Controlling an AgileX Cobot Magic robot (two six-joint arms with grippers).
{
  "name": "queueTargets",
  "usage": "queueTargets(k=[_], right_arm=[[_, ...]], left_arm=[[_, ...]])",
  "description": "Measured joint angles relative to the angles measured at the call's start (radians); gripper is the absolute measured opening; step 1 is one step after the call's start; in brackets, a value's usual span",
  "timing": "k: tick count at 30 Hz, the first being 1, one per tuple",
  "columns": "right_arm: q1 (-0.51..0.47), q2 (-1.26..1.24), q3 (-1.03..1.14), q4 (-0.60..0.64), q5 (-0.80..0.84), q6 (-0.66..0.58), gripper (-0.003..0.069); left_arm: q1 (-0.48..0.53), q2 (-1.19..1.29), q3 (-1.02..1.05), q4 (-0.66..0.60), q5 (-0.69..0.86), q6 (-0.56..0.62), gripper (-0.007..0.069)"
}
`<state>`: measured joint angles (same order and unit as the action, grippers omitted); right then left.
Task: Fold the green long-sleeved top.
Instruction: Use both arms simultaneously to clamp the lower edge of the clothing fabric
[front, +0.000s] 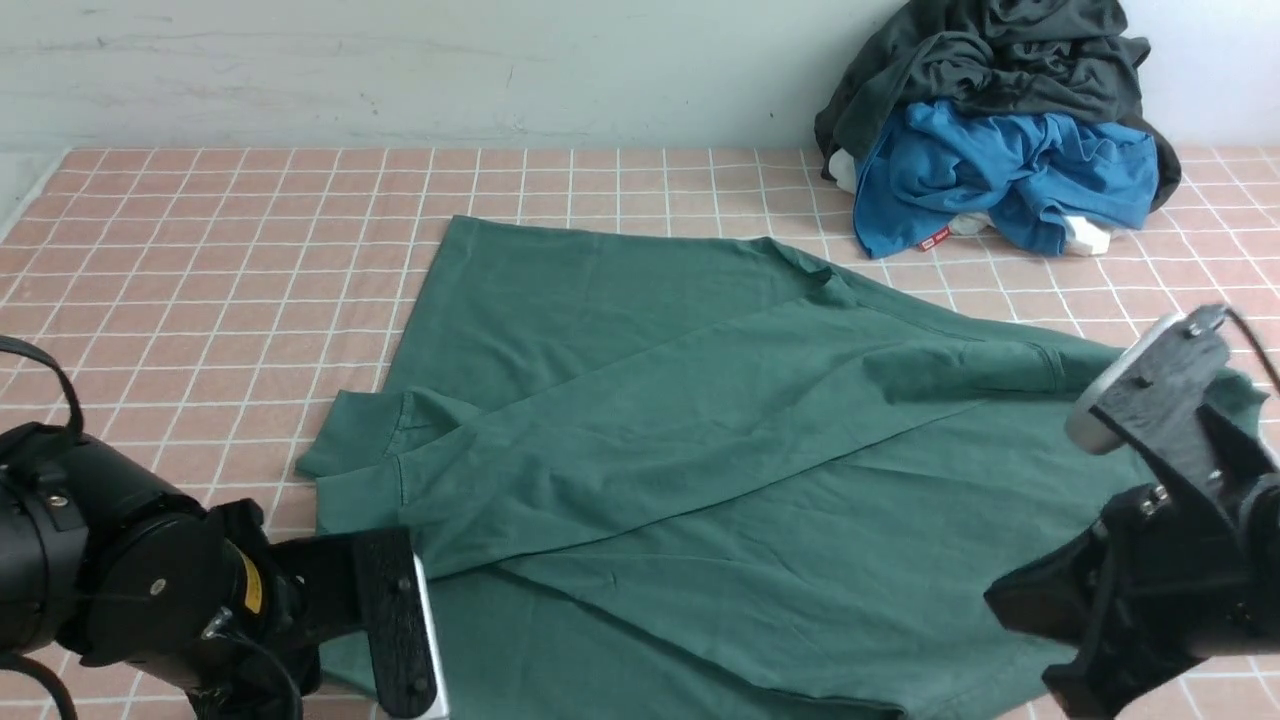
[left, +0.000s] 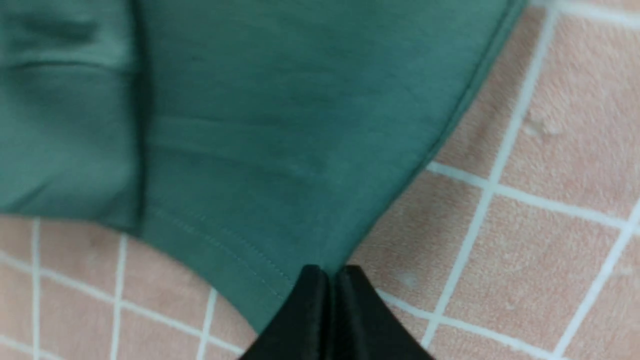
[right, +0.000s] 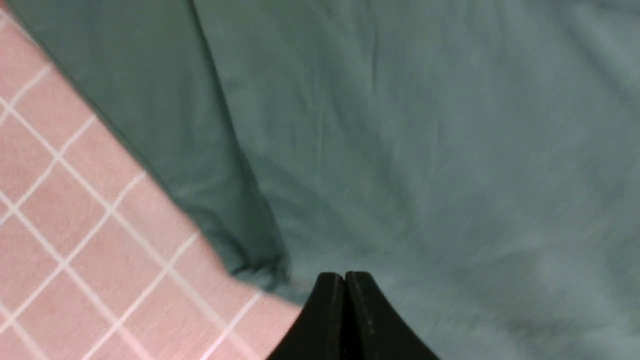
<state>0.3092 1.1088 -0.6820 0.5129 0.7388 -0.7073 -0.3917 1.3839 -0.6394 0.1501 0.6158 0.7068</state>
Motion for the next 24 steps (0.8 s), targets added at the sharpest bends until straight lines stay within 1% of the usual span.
queueTargets(k=[1, 2, 3, 5, 6, 8, 9, 12, 13, 15, 16, 17, 18, 19, 20, 24], right_arm=[[0.0, -0.038, -0.002, -0.015, -0.032, -0.03, -0.0014], [0.0, -0.05, -0.002, -0.018, -0.043, -0.04, -0.0014], [0.0, -0.086, -0.002, -0.061, -0.085, -0.081, -0.0014], [0.0, -0.104, -0.002, -0.118, -0.109, -0.124, -0.0012], [0.0, -0.104, -0.002, -0.175, -0.119, -0.149, -0.0003], [0.0, -0.092, -0.002, -0.238, -0.119, -0.159, 0.0019], [0.0, -0.064, -0.002, -0.296, -0.119, -0.15, 0.0064], [0.0, 0.015, -0.002, -0.377, -0.113, -0.1, 0.017], [0.0, 0.062, -0.002, -0.423, -0.108, -0.073, 0.0225], [0.0, 0.15, -0.002, -0.513, -0.097, -0.03, 0.0311], [0.0, 0.177, -0.002, -0.541, -0.093, -0.018, 0.0334], [0.0, 0.229, -0.002, -0.595, -0.091, 0.005, 0.0372], [0.0, 0.269, -0.002, -0.639, -0.091, 0.024, 0.0394], [0.0, 0.277, -0.002, -0.648, -0.091, 0.027, 0.0398], [0.0, 0.333, -0.002, -0.715, -0.093, 0.055, 0.0415], [0.0, 0.421, -0.002, -0.831, -0.11, 0.14, 0.0421]], left_arm=[[0.0, -0.017, 0.0, 0.0, 0.001, -0.066, -0.0001], [0.0, -0.019, 0.0, 0.0, 0.001, -0.088, -0.0001], [0.0, -0.033, 0.0, 0.0, 0.001, -0.163, -0.0001], [0.0, -0.038, 0.0, 0.0, 0.001, -0.214, -0.0001], [0.0, -0.04, 0.0, 0.0, 0.001, -0.251, -0.0001], [0.0, -0.04, 0.0, 0.0, 0.001, -0.276, -0.0001], [0.0, -0.04, 0.0, 0.0, -0.001, -0.298, -0.0001], [0.0, -0.04, -0.001, 0.0, -0.013, -0.319, -0.0001], [0.0, -0.04, -0.003, 0.0, -0.012, -0.327, -0.0001], [0.0, -0.04, -0.011, 0.0, -0.011, -0.357, -0.0002], [0.0, -0.04, -0.014, 0.0, -0.009, -0.372, -0.0003], [0.0, -0.04, -0.021, 0.0, -0.006, -0.391, -0.0003], [0.0, -0.04, -0.026, 0.0, -0.004, -0.407, -0.0003], [0.0, -0.04, -0.027, 0.0, -0.003, -0.41, -0.0003], [0.0, -0.04, -0.031, 0.001, 0.002, -0.43, -0.0003], [0.0, -0.04, -0.033, 0.026, 0.019, -0.451, -0.0003]])
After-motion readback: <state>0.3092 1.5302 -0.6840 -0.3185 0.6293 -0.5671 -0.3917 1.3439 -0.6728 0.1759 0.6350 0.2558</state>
